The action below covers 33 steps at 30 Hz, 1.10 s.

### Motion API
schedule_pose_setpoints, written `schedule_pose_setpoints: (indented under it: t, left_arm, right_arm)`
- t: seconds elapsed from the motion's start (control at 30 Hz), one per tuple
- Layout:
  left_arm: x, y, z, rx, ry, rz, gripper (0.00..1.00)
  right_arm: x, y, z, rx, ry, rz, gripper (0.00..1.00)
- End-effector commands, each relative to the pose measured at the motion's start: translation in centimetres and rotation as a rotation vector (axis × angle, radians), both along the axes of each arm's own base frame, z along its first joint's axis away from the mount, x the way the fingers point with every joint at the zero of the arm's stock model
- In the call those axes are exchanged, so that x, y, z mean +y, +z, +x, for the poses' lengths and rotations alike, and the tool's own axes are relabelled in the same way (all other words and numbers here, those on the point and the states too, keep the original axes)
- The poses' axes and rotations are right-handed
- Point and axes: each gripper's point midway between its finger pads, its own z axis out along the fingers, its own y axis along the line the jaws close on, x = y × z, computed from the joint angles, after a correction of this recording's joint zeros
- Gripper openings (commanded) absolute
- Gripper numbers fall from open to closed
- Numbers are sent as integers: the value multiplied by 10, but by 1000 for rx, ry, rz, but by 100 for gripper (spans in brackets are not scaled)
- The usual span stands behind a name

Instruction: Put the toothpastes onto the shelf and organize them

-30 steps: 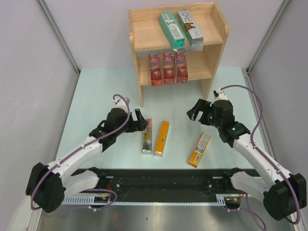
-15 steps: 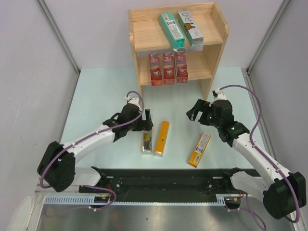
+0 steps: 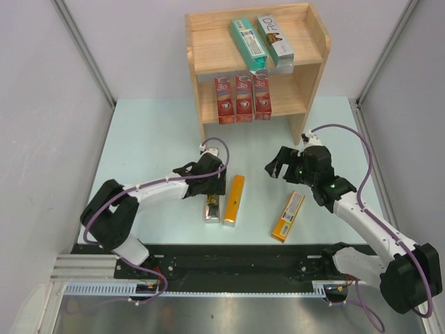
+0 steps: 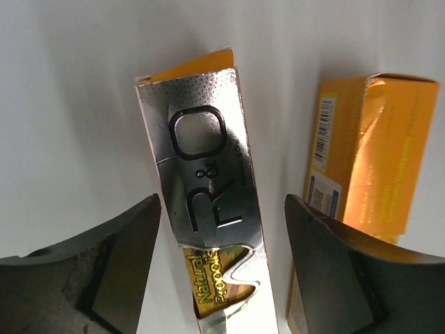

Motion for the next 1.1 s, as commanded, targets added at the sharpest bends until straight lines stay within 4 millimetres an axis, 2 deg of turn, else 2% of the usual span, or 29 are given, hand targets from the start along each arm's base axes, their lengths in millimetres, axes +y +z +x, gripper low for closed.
schedule_pose_setpoints:
  t: [0.0,0.17,0.4,0.43,0.5,0.53,0.57,0.6,0.63,0.67,0.73,0.83,0.87,0.97,1.0,1.07]
  left_arm:
    - [-4,-5,7,-11,0,65,73]
    - [0,-7,7,-21,15,99,62]
    - [0,14,10,-79,17,60,52]
    - [-3,24,12,-105,19,29,51]
    - [-3,32,12,-117,17,-10,50]
    - [-5,49,15,-154,19,-59,49]
    - [-8,55,14,-155,9,-102,49]
    - [-4,59,17,-166,21,-134,49]
    - [-3,78,18,-202,24,-185,49]
    - [3,80,18,-195,37,-222,50]
    - [6,96,21,-228,53,-297,50]
    - [20,119,22,-271,90,-412,51]
    - [30,128,24,-299,118,-439,51]
    - [44,140,27,-328,177,-490,51]
    - [43,150,25,-344,161,-524,51]
    - [46,157,25,-357,176,-549,51]
  right_arm:
    - [20,4,0,-32,64,21,100]
    - [40,4,-7,-41,123,27,100]
    - [56,1,-14,-43,168,27,99]
    - [57,1,-14,-44,172,28,100]
    - [64,2,-17,-48,187,32,100]
    - [66,2,-17,-51,193,34,100]
    - [69,2,-19,-51,202,37,100]
    - [76,5,-22,-60,217,47,99]
    - [80,6,-24,-66,229,52,100]
    - [87,6,-28,-69,251,53,100]
    - [95,10,-32,-83,272,68,100]
    - [116,25,-41,-137,319,107,100]
    - [122,30,-44,-157,333,122,100]
    - [141,37,-58,-179,370,151,100]
    - [147,41,-59,-195,376,167,100]
    - [161,48,-66,-212,397,206,100]
